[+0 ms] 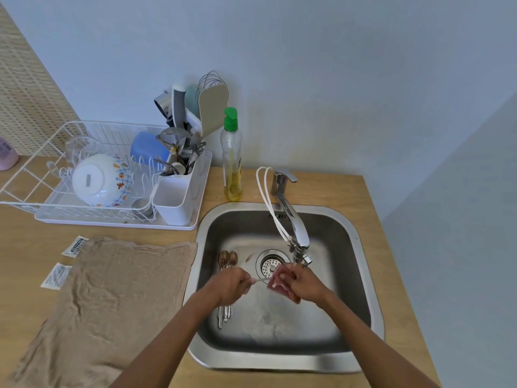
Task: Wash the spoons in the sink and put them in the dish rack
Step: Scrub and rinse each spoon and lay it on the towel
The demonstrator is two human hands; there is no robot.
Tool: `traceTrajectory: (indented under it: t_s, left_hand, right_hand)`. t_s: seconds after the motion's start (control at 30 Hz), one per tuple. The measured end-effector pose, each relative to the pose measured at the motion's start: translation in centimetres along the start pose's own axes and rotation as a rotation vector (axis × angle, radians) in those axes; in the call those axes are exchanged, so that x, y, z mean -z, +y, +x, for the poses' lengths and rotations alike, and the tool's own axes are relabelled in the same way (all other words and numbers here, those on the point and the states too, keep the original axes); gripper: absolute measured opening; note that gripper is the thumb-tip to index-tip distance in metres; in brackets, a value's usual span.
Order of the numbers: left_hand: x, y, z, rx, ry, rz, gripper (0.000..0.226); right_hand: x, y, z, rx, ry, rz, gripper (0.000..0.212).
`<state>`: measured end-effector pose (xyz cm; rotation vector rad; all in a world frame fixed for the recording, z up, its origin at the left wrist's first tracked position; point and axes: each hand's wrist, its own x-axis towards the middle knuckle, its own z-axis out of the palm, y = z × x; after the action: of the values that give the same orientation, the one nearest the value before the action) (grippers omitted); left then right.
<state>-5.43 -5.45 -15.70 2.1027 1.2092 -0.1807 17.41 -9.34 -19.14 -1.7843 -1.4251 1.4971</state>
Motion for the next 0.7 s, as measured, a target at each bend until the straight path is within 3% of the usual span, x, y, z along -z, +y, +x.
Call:
traceTrajectory:
  t_s: [0.1, 0.17, 0.23, 0.37, 0.53, 0.6, 0.7]
  left_hand:
    - [-3.3, 2.0, -1.1, 0.125, 0.039, -0.313, 0.038]
    - [-5.3, 3.5, -1.7, 0.179, 0.072, -0.387, 0.037]
    - [-6.6, 4.1, -1.9, 0.217, 0.093, -0.412, 0.036]
    - [-7.2, 4.5, -2.1, 0.237, 0.061, -0.500, 0.035]
    - [-7.3, 5.7, -1.6, 0.313, -0.021, -0.508, 0.034]
    - [-7.6, 5.3, -1.6, 0.415, -0.044, -0.457, 0.035]
    - [-7.5, 4.6, -1.6, 0.456, -0.031, -0.385, 0.041]
  right_hand:
    - [-2.1, 0.5, 0.5, -0.147, 0.248, 0.392, 0.029]
    - [-4.2, 0.8, 0.6, -0.250, 0.373, 0.602, 0.028]
    - [-5.1, 0.6, 0.2, -0.313, 0.389, 0.722, 0.025]
    - [-4.2, 0.3, -0.3, -0.310, 0.413, 0.658, 0.026]
    - [-4.8, 0.1, 0.9, -0.366, 0.703, 0.589, 0.024]
    - [-4.6, 0.3, 1.2, -0.362, 0.660, 0.707, 0.021]
    - [-4.1, -0.2, 0.7, -0.384, 0.404, 0.864, 0.034]
